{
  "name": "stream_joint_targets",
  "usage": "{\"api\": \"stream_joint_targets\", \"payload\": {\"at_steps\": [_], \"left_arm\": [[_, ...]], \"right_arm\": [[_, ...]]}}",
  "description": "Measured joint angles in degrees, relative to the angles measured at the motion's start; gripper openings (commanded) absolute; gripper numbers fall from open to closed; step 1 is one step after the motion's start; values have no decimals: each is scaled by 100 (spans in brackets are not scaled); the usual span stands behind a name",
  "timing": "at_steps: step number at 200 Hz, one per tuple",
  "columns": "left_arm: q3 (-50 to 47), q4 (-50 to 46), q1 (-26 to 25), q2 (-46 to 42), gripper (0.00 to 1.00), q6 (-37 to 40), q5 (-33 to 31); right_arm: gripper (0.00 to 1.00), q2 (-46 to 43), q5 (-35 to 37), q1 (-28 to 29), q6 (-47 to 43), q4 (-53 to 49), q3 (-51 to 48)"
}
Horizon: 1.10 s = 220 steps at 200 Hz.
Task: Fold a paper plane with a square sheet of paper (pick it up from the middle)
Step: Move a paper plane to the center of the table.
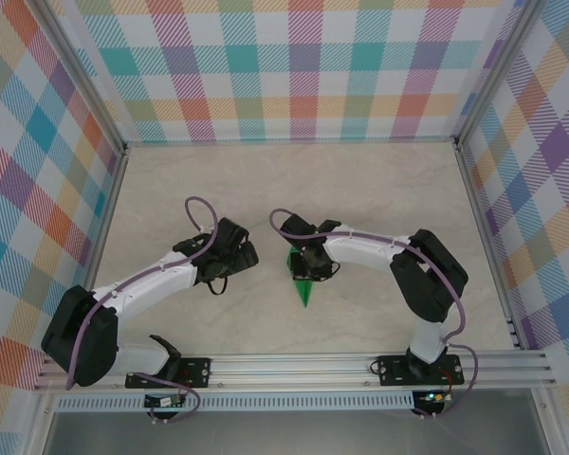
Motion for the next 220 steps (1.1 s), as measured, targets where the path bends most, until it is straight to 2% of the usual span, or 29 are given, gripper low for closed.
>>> {"api": "stream_joint_targets", "payload": {"at_steps": [66,117,151,186,220], "left_arm": [[0,-39,0,0,96,-35,-39],[0,-44,0,0,98,-35,-42],[0,-142,0,0,100,-37,-50],[0,-190,0,0,100,-35,-105],[0,-393,0,-103,100,-28,-153]], "right_arm": [[21,269,-7,0,-20,2,81],[15,319,-20,0,7,2,90],[14,341,11,0,-9,-70,197],[14,358,173,-114,-223,-341,852],[14,789,173,-540,-579,-339,1799]]}}
